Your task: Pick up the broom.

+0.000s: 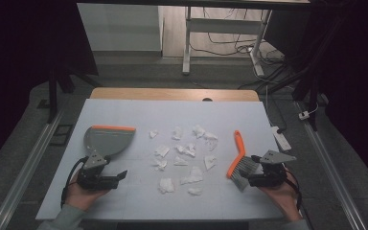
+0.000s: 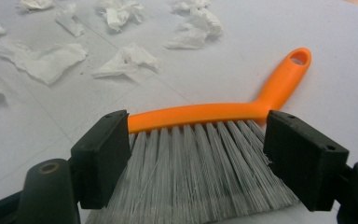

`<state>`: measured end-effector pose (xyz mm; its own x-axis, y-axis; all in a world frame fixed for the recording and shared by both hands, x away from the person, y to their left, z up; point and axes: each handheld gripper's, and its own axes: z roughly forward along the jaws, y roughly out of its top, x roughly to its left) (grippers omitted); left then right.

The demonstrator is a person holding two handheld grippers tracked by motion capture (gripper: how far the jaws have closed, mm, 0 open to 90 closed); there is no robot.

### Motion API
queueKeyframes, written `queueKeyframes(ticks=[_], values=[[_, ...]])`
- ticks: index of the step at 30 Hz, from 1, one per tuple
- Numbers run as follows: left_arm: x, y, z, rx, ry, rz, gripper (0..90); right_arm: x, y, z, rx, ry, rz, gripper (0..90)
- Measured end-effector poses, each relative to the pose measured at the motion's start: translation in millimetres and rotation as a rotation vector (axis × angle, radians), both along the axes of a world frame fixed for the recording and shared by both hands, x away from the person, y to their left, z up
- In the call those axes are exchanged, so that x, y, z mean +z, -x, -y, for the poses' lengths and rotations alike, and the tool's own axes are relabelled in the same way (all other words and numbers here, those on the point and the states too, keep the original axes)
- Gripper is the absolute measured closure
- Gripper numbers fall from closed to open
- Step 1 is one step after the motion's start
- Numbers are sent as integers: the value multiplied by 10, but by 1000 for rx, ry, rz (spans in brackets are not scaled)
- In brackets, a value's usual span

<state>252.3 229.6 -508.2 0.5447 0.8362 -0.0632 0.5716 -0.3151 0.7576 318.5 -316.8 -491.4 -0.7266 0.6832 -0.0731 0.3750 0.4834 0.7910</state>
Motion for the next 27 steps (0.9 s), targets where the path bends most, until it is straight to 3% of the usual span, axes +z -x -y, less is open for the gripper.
queueKeyframes(ticks=[12,27], values=[[21,-11,27,8,-2,27,188,28,44,4,20,7,9,239],[28,-57,71,0,-5,32,186,24,56,39,-3,9,-9,247]])
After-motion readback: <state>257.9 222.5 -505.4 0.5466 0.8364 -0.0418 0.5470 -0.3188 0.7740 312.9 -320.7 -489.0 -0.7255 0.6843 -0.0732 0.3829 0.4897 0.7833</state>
